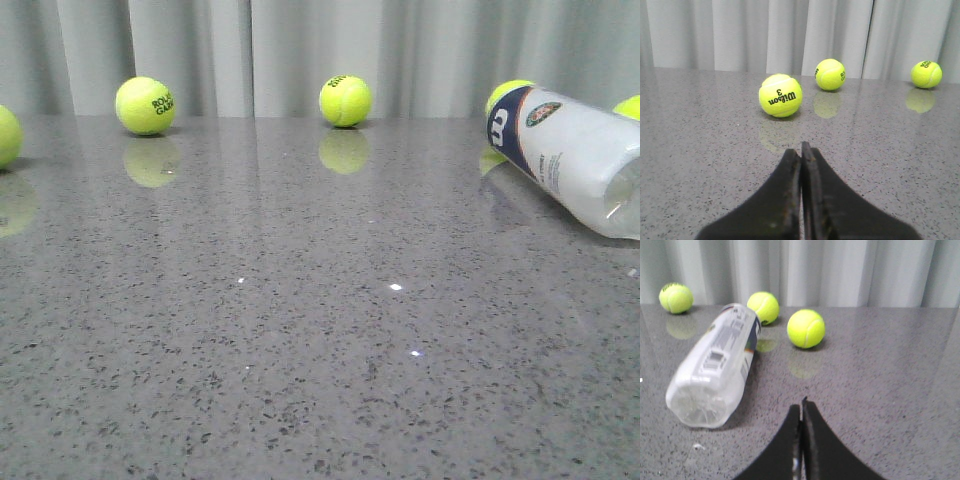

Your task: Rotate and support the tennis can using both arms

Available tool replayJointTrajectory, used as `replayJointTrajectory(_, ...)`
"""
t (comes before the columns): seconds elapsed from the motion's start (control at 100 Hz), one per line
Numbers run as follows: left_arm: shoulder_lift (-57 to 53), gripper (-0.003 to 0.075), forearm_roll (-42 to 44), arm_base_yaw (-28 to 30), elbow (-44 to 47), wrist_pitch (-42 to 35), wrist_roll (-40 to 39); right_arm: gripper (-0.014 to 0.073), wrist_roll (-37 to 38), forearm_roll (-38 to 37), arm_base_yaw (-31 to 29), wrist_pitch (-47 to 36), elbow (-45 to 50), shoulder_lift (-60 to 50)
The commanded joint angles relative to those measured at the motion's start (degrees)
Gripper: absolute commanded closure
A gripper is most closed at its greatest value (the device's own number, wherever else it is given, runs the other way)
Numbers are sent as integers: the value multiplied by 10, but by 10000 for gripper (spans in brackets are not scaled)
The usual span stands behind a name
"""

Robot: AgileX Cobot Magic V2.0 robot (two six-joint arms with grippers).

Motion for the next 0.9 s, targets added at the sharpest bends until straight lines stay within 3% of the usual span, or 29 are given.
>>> replayJointTrajectory(0.0, -19, 739, -4, 0, 26, -45, -4, 654, -1, -2, -3, 22, -60, 40)
replayJointTrajectory(0.25, -19, 739, -4, 0, 26, -45, -4, 653, -2, 1, -2, 99, -118, 155)
replayJointTrajectory(0.32, -19, 739, -4, 0, 26, -45, -4, 615, -2, 1, -2, 104, -133, 188)
replayJointTrajectory(0.39, -19, 739, -4, 0, 26, -45, -4, 489, -2, 1, -2, 104, -149, 216)
replayJointTrajectory(0.51, -19, 739, -4, 0, 26, -45, -4, 98, -2, 1, -2, 113, -186, 261)
replayJointTrajectory(0.59, -19, 739, -4, 0, 26, -45, -4, -71, -2, 1, 0, 132, -214, 292)
replayJointTrajectory(0.89, -19, 739, -4, 0, 26, -45, -4, -39, -2, 65, 51, 242, -395, 457)
